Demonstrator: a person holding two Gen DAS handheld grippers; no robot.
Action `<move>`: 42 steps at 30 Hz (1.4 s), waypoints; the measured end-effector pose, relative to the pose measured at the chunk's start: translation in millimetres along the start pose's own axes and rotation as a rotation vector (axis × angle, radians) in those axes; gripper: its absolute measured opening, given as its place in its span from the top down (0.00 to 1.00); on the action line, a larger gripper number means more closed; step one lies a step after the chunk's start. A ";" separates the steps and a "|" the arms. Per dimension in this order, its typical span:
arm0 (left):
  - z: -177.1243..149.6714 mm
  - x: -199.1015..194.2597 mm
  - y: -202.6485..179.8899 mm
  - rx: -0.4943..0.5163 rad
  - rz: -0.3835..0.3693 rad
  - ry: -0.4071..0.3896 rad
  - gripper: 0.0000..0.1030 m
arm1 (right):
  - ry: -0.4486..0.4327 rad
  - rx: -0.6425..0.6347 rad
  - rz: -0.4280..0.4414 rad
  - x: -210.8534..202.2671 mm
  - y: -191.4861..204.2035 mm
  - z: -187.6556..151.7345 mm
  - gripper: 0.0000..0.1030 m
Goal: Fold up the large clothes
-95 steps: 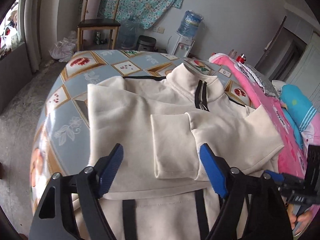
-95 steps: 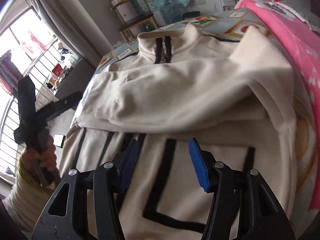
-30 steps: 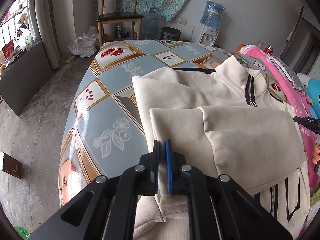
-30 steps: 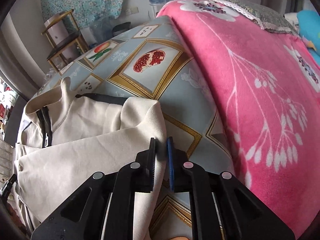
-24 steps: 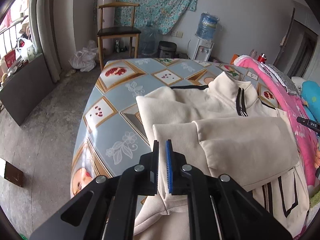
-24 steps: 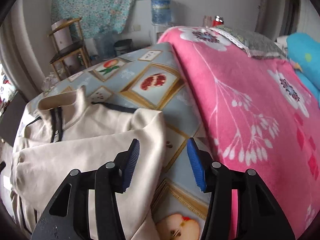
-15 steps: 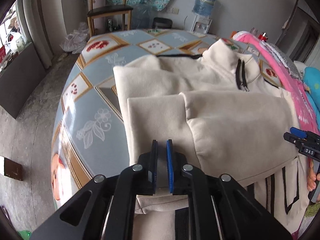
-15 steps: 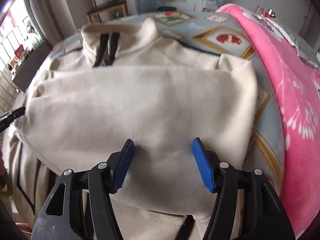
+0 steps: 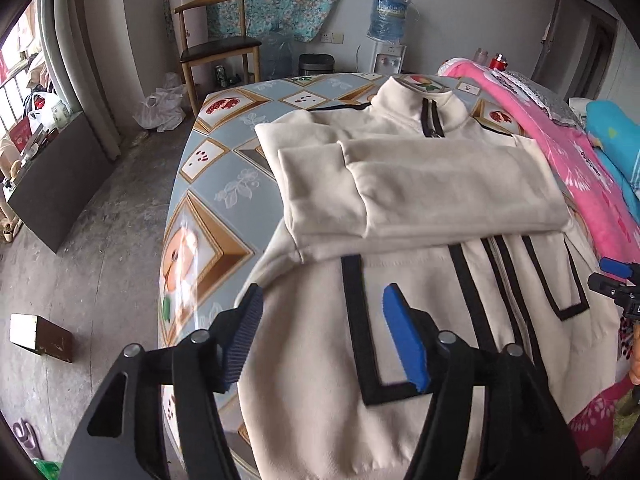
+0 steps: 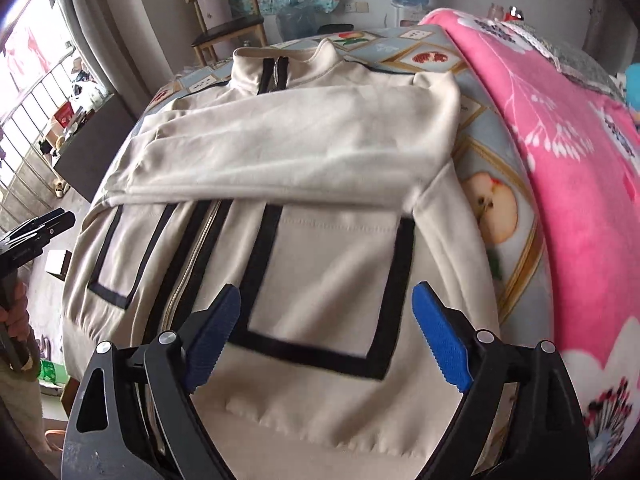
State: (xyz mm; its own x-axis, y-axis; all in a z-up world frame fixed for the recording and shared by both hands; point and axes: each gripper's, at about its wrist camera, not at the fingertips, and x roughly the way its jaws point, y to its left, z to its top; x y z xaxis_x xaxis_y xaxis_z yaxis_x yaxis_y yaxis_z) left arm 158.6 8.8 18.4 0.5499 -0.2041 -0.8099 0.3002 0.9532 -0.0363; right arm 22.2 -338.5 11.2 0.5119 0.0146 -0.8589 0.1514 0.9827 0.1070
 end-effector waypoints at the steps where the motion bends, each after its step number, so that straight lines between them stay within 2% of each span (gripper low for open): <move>1: -9.9 -5.5 -3.0 0.000 0.008 -0.007 0.34 | -0.005 0.009 -0.016 -3.6 2.0 -11.0 0.18; 5: -44.8 -19.8 -13.5 0.004 0.073 -0.039 0.26 | -0.013 0.033 -0.052 -11.8 5.1 -42.4 0.17; 7: -60.7 -23.2 -14.4 -0.008 0.093 -0.039 0.25 | -0.010 0.057 -0.051 -14.9 3.9 -53.4 0.17; 14: -110.9 -44.6 -8.9 -0.007 0.094 -0.071 0.25 | -0.016 0.097 -0.073 -28.3 -9.3 -81.6 0.17; 16: -125.4 -53.0 -4.8 -0.008 0.082 -0.087 0.25 | -0.028 0.103 -0.082 -33.1 -14.0 -87.8 0.13; 20: -152.8 -65.6 2.2 -0.014 0.079 -0.104 0.25 | -0.038 0.119 -0.087 -40.7 -22.1 -103.3 0.12; 24: -175.4 -70.1 7.7 -0.048 0.046 -0.114 0.25 | -0.026 0.136 -0.091 -40.9 -32.0 -117.7 0.12; 26: -182.6 -70.3 10.7 -0.082 0.013 -0.119 0.25 | -0.015 0.147 -0.089 -40.2 -37.5 -121.6 0.12; 28: -187.0 -69.4 15.2 -0.125 -0.020 -0.129 0.29 | -0.009 0.160 -0.100 -40.8 -42.6 -124.1 0.12; 31: -187.9 -65.0 20.1 -0.163 -0.069 -0.125 0.45 | -0.006 0.188 -0.096 -40.9 -52.1 -126.3 0.12; 35: -184.6 -58.0 23.5 -0.170 -0.106 -0.122 0.51 | -0.004 0.240 -0.067 -40.4 -66.4 -127.3 0.12; 42: -178.3 -37.5 32.1 -0.222 -0.168 -0.083 0.53 | -0.015 0.272 -0.051 -41.3 -79.2 -123.1 0.12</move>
State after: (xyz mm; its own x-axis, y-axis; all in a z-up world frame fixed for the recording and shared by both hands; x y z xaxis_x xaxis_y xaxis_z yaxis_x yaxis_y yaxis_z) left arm 8.7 86.8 -56.8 0.5720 -0.3717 -0.7312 0.2190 0.9283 -0.3005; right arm -115.1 -394.1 -23.4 0.5104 -0.0381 -0.8591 0.3973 0.8965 0.1962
